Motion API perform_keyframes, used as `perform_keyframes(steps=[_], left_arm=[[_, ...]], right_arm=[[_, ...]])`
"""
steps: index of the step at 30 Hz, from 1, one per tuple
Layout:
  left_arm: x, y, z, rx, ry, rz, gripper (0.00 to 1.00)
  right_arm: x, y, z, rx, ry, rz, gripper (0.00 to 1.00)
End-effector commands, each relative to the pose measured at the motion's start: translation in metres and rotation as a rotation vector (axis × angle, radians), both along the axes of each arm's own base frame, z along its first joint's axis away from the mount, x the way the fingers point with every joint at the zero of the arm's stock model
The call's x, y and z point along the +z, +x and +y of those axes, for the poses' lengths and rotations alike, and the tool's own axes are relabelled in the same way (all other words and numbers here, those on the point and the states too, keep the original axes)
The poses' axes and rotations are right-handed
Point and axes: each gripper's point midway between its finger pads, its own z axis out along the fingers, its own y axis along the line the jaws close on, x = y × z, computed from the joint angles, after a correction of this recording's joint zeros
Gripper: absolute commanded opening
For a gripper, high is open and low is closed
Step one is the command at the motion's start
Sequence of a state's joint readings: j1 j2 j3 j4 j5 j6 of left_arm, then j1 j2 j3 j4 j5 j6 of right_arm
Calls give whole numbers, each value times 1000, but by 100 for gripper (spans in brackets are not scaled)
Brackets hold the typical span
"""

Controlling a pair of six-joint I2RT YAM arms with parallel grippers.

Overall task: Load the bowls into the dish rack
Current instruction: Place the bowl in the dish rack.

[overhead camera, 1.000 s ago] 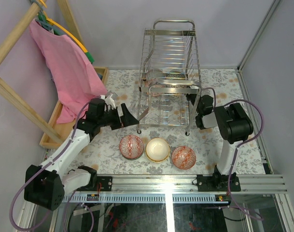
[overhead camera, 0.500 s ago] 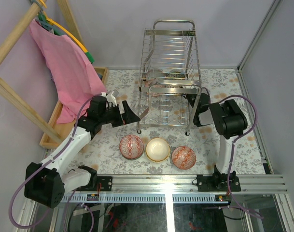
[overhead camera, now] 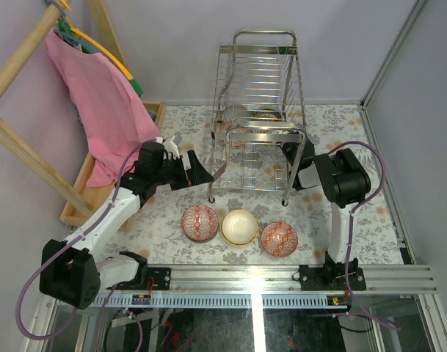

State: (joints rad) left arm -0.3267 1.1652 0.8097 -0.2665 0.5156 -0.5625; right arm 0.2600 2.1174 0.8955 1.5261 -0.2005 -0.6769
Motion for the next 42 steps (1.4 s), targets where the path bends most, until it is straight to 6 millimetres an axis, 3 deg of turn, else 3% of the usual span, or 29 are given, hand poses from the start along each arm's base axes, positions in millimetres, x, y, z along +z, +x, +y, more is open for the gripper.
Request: perform_keyframes(steps=[1,19,29,34,38,40,42], left_arm=[[10,7,-2,-10,8,-47,100],[7,7,-2,-14,10,-42,100],[12,5,-2,-15,-2,-50,100],[15,4,-2,-14,-8,-54,100],[16,3,-1,-12,-4,-54,100],[17,3,-1,-11,-1,-52,100],[19,3,-1,-10,0,-57,100]], right_arm=[[49,-2,4,-24,-64,-238,0],[14,-14,28,-4,-224,-233,0],[7,-26,26,8,-208,-191,22],[10,-30,24,8,-178,-176,36],[17,-32,21,-1,-129,-166,57],[24,-32,18,-13,-98,-166,75],[32,-32,14,-29,-58,-164,99]])
